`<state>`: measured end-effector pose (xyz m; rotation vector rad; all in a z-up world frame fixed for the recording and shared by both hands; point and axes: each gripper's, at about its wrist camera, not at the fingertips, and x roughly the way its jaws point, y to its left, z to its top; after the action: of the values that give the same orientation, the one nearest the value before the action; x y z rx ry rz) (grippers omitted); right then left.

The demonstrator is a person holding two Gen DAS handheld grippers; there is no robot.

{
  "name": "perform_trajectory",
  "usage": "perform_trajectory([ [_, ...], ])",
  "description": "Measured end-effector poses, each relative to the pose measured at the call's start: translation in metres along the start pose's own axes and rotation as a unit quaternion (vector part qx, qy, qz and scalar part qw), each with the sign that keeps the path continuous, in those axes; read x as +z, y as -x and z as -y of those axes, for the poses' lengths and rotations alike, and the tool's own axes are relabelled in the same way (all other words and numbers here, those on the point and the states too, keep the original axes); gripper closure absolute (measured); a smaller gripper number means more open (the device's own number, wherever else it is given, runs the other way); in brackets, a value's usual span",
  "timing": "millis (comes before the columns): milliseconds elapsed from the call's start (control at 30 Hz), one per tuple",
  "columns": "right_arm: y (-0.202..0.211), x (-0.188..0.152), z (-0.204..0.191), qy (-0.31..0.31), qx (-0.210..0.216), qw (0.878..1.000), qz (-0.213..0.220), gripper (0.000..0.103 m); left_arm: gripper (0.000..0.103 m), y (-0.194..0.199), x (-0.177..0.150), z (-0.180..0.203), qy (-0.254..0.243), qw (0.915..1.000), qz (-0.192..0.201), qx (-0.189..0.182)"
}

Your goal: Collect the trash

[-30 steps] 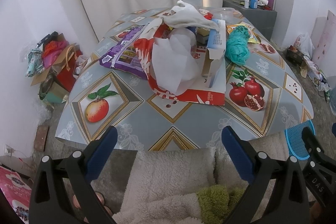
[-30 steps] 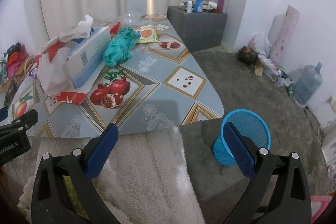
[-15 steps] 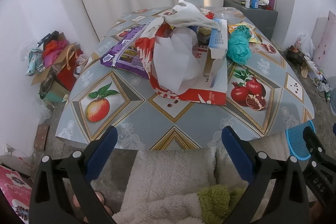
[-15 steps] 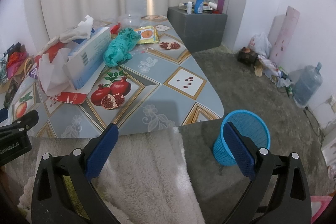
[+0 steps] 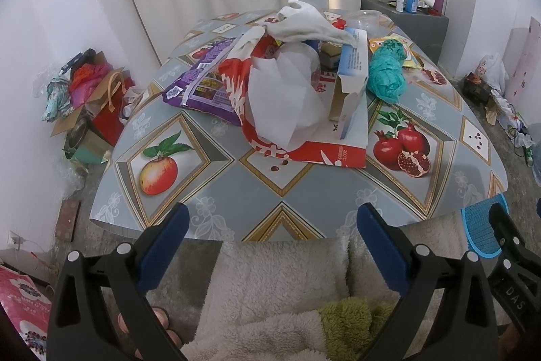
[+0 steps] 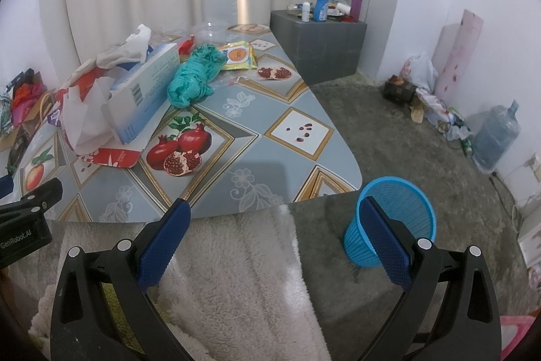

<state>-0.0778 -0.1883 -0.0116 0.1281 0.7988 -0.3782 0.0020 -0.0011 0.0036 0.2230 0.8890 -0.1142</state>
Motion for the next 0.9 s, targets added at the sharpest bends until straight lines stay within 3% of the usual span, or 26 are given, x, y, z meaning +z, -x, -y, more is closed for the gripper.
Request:
perform_trajectory([
  [900,-0.002,-0.001,-0.003,0.0,0.0,1.0,-0.001,0.008,0.006,-0.01,-0.01,-0.009,0.003,0.9999,-0.013,0.003],
])
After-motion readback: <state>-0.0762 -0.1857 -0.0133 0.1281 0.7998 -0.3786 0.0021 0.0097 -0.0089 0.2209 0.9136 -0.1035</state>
